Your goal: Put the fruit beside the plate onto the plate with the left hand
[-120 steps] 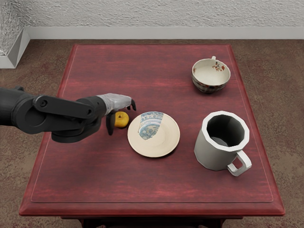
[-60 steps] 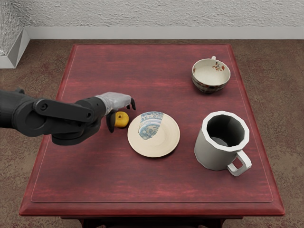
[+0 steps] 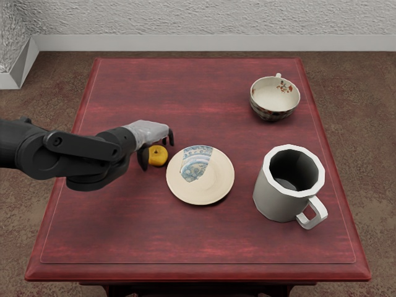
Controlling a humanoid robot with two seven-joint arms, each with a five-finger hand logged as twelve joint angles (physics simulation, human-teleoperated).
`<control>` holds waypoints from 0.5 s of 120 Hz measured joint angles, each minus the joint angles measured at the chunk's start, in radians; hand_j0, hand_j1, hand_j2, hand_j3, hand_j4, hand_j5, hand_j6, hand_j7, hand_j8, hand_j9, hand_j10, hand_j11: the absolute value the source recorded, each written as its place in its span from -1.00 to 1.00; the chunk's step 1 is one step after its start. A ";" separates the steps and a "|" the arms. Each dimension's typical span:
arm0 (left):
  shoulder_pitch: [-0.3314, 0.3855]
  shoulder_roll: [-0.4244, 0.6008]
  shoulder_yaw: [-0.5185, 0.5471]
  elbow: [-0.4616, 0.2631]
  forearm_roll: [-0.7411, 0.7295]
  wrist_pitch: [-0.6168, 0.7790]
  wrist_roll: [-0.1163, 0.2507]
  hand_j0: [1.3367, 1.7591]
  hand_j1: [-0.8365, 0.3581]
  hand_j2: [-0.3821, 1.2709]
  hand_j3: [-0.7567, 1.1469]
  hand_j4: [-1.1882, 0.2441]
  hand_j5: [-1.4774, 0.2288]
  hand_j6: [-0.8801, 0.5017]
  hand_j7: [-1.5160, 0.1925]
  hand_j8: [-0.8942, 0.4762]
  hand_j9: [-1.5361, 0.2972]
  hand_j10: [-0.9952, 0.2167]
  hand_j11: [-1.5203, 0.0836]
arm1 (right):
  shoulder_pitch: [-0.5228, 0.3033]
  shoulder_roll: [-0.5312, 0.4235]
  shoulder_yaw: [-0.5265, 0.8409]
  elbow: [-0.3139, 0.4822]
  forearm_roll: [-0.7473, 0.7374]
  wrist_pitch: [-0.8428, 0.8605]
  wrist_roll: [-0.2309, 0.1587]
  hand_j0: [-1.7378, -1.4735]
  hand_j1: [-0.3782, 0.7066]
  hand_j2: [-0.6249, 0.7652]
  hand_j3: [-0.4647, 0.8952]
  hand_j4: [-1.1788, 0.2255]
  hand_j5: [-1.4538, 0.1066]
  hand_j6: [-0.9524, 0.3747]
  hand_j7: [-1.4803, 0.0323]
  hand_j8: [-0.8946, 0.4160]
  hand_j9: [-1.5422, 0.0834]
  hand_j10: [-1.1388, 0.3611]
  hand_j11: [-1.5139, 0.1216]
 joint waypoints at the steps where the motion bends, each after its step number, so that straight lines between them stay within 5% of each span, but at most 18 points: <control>1: 0.000 0.000 0.000 0.000 0.000 0.000 0.000 0.52 0.19 -0.44 -0.20 0.10 0.13 -0.30 0.17 -0.28 0.11 -0.01 0.25 | 0.000 0.000 0.000 0.000 0.000 0.000 0.000 -0.40 -0.89 -0.11 -0.32 0.64 0.82 0.40 0.92 0.33 0.86 0.49 0.81; 60: 0.007 -0.014 0.000 0.001 0.001 0.010 0.000 0.52 0.10 -0.43 -0.20 0.04 0.06 -0.37 0.10 -0.34 0.05 -0.09 0.18 | 0.000 0.000 0.000 0.001 0.000 0.000 0.000 -0.40 -0.89 -0.11 -0.32 0.64 0.82 0.40 0.92 0.33 0.86 0.49 0.81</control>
